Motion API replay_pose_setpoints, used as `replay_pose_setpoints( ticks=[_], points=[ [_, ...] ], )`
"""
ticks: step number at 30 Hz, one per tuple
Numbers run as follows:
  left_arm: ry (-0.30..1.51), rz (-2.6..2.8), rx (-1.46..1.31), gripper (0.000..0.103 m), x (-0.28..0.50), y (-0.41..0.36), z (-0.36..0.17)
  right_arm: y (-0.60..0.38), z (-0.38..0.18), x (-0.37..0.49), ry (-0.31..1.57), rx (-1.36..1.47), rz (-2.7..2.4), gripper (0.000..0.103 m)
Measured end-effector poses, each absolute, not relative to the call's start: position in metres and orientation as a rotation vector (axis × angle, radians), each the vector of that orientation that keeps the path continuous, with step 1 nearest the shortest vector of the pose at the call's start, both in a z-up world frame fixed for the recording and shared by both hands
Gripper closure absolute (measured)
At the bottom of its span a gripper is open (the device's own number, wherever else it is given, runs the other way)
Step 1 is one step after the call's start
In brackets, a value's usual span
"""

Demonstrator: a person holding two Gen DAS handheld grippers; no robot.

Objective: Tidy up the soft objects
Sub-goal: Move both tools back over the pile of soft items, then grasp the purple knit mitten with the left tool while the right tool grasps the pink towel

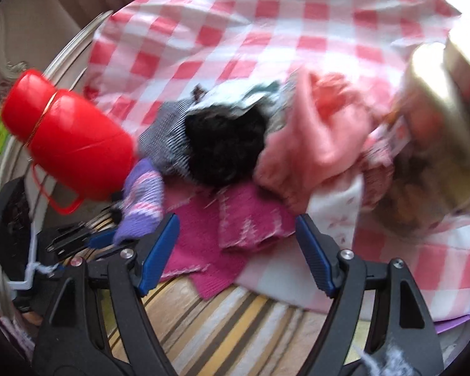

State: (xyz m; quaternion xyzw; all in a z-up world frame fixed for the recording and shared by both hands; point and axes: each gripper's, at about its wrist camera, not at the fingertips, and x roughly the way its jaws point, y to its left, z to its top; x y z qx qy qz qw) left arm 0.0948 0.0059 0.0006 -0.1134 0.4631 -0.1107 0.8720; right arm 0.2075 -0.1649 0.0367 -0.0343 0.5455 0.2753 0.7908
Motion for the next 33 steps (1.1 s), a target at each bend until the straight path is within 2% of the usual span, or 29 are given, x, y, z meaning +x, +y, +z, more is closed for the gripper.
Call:
replay_pose_setpoints(
  ticks=[10,12,13,14,15,16,17,22,33],
  points=[
    [0.898,-0.299,-0.307,0.081,0.089,0.013,0.008,-0.15,0.05,0.242,1.046,-0.285,0.418,0.025],
    [0.893,-0.302,-0.313,0.081,0.088,0.015,0.008,-0.143,0.044,0.252,1.032,-0.341,0.374,0.033],
    [0.89,-0.304,-0.314,0.081,0.087,0.015,0.008,-0.142,0.041,0.255,1.03,-0.355,0.363,0.042],
    [0.888,-0.305,-0.316,0.081,0.087,0.015,0.008,-0.14,0.037,0.259,1.029,-0.371,0.352,0.055],
    [0.885,-0.305,-0.32,0.081,0.087,0.016,0.008,-0.138,0.031,0.264,1.037,-0.387,0.344,0.064],
    [0.883,-0.305,-0.322,0.081,0.087,0.017,0.008,-0.138,0.027,0.267,1.05,-0.39,0.344,0.083],
    [0.88,-0.305,-0.325,0.081,0.087,0.017,0.008,-0.139,0.025,0.269,1.057,-0.365,0.355,0.09],
    [0.853,-0.3,-0.329,0.081,0.082,0.019,0.013,-0.147,0.055,0.252,0.984,-0.283,0.401,0.093],
    [0.761,-0.268,-0.296,0.081,0.066,0.015,0.034,-0.201,0.145,0.206,0.867,-0.055,0.521,0.093]
  ],
)
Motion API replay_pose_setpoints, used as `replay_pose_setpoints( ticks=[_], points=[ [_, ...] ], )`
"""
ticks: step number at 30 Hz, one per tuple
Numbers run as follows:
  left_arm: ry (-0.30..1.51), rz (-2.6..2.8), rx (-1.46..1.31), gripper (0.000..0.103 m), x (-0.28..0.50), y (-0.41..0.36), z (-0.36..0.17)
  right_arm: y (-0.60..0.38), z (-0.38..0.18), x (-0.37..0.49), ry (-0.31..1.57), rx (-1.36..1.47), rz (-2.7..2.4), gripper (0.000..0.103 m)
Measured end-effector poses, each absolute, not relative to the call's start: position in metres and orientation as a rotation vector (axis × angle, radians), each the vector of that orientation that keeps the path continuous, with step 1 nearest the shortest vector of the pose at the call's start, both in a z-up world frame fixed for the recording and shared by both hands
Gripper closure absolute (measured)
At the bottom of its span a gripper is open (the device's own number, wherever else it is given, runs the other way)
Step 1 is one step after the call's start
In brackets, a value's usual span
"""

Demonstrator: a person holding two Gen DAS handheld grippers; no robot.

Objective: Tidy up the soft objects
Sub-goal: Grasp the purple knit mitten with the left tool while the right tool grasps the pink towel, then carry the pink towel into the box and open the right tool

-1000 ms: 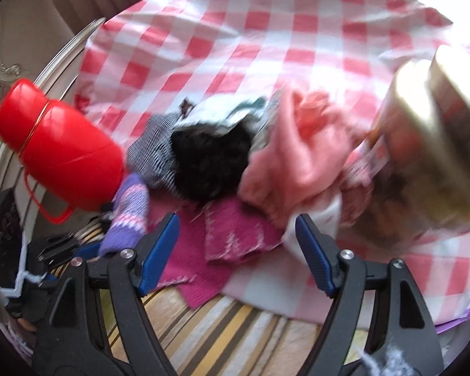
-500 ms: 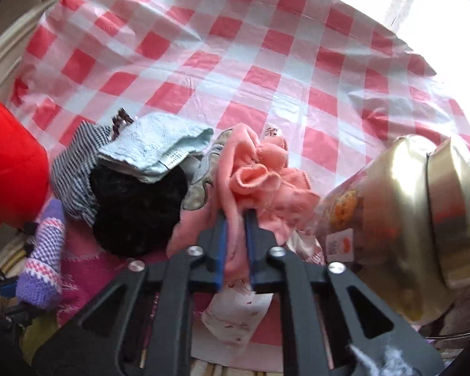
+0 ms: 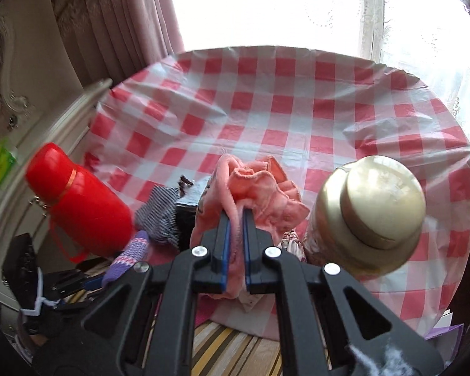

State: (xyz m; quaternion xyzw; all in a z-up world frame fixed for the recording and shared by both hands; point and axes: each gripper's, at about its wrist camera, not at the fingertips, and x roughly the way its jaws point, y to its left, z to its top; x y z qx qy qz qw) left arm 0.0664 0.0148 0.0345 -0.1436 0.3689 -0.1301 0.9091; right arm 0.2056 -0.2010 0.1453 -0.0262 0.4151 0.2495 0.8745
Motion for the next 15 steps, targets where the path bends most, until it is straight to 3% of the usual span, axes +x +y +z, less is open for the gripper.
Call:
replay_pose_setpoints(
  ticks=[8,15],
  points=[
    [0.71,-0.284,-0.259,0.081,0.053,0.0,0.054,-0.277,0.171,0.162,0.845,0.035,0.485,0.093],
    [0.716,-0.33,-0.233,0.081,0.052,-0.024,0.06,-0.376,0.156,0.111,0.891,0.129,0.294,0.093]
  ],
)
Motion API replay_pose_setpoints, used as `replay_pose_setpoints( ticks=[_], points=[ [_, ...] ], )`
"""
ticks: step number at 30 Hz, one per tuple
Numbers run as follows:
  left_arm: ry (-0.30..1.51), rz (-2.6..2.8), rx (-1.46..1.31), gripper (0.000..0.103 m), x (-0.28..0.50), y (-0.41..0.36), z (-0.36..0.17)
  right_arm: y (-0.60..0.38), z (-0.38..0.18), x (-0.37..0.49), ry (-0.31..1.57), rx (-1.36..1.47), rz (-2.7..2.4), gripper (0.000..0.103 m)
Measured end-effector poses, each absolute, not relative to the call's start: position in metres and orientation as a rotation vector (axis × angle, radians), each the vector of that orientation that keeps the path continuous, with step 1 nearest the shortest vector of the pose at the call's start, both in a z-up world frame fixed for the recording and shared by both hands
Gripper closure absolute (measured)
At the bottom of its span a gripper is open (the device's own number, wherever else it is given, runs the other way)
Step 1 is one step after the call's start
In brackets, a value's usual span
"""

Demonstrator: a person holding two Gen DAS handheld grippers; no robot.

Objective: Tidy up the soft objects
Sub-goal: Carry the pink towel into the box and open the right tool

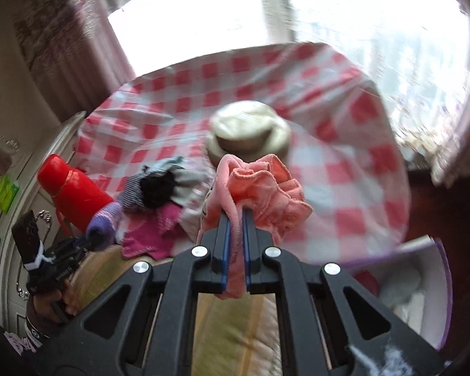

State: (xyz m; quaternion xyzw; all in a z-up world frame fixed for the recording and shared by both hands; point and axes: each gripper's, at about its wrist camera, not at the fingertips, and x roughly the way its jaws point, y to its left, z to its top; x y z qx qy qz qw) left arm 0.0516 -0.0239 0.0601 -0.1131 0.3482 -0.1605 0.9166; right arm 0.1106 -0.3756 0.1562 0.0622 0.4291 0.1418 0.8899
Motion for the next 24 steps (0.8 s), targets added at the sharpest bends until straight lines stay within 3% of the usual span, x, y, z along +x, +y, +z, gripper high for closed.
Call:
replay_pose_setpoints(
  ticks=[12,22,24],
  points=[
    [0.739,-0.396,-0.143,0.081,0.048,-0.077,0.072,-0.521,0.063,0.037,1.058,0.403,-0.009,0.093],
    [0.78,-0.404,-0.088,0.081,0.051,-0.105,0.072,-0.538,0.006,0.059,1.026,0.743,0.053,0.093],
    [0.786,-0.402,-0.082,0.081,0.051,-0.108,0.071,-0.532,-0.023,0.074,1.085,0.707,0.005,0.092]
  ],
)
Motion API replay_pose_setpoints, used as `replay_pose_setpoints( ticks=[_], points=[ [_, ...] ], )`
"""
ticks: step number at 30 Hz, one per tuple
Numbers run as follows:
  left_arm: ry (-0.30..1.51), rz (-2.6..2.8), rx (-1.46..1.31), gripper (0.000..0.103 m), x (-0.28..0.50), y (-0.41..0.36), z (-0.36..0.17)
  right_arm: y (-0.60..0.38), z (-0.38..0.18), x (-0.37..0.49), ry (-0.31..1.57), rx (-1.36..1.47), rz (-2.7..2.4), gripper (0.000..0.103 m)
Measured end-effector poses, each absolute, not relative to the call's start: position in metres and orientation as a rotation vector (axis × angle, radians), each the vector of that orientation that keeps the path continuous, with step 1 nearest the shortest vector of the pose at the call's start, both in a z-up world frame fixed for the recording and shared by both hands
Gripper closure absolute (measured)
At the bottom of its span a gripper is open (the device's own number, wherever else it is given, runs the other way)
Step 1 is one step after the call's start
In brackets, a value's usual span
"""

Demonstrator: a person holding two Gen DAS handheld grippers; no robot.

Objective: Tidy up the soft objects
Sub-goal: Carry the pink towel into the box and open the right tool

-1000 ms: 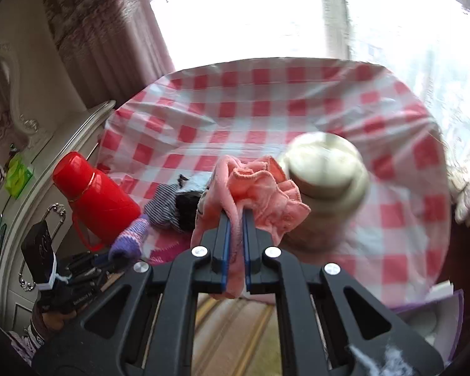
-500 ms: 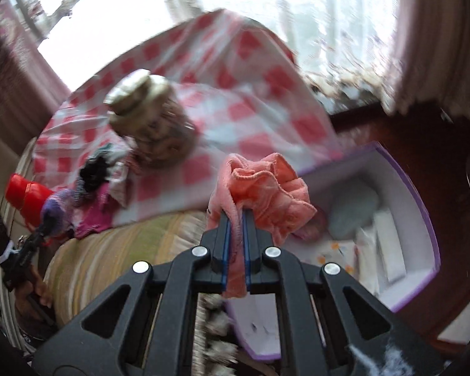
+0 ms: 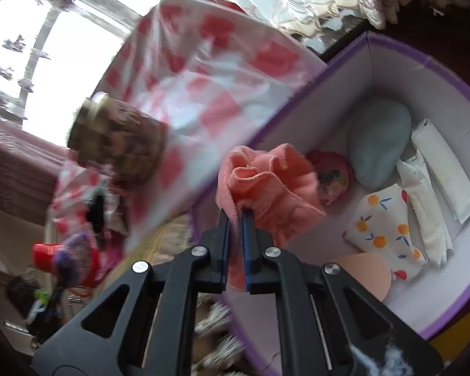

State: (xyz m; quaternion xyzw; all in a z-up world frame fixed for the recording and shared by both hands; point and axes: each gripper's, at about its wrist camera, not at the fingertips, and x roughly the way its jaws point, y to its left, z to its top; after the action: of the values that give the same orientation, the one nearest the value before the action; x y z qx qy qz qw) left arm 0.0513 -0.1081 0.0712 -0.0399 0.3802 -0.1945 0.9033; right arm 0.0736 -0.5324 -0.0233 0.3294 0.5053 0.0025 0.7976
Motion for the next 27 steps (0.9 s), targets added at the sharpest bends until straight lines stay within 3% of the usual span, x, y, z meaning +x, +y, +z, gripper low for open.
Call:
replay_pose_setpoints(
  ticks=[2,4,6,8,16,27],
  points=[
    [0.79,-0.405,-0.078,0.081,0.052,-0.111,0.071,-0.528,-0.066,0.082,1.278,0.68,-0.029,0.087],
    [0.794,-0.404,-0.067,0.081,0.052,-0.114,0.071,-0.524,-0.083,0.08,1.345,0.663,-0.04,0.086],
    [0.801,-0.406,-0.062,0.081,0.053,-0.115,0.069,-0.516,-0.08,0.077,1.355,0.557,-0.022,0.074],
    [0.812,-0.414,-0.055,0.081,0.055,-0.12,0.067,-0.515,-0.074,0.074,1.352,0.494,-0.032,0.05],
    [0.776,-0.539,0.023,0.081,0.051,-0.17,0.083,-0.525,-0.042,0.058,1.28,0.334,-0.078,0.046],
    [0.764,-0.85,0.22,0.081,0.029,-0.289,0.1,-0.58,0.003,0.018,1.139,0.359,-0.151,0.038]
  ],
)
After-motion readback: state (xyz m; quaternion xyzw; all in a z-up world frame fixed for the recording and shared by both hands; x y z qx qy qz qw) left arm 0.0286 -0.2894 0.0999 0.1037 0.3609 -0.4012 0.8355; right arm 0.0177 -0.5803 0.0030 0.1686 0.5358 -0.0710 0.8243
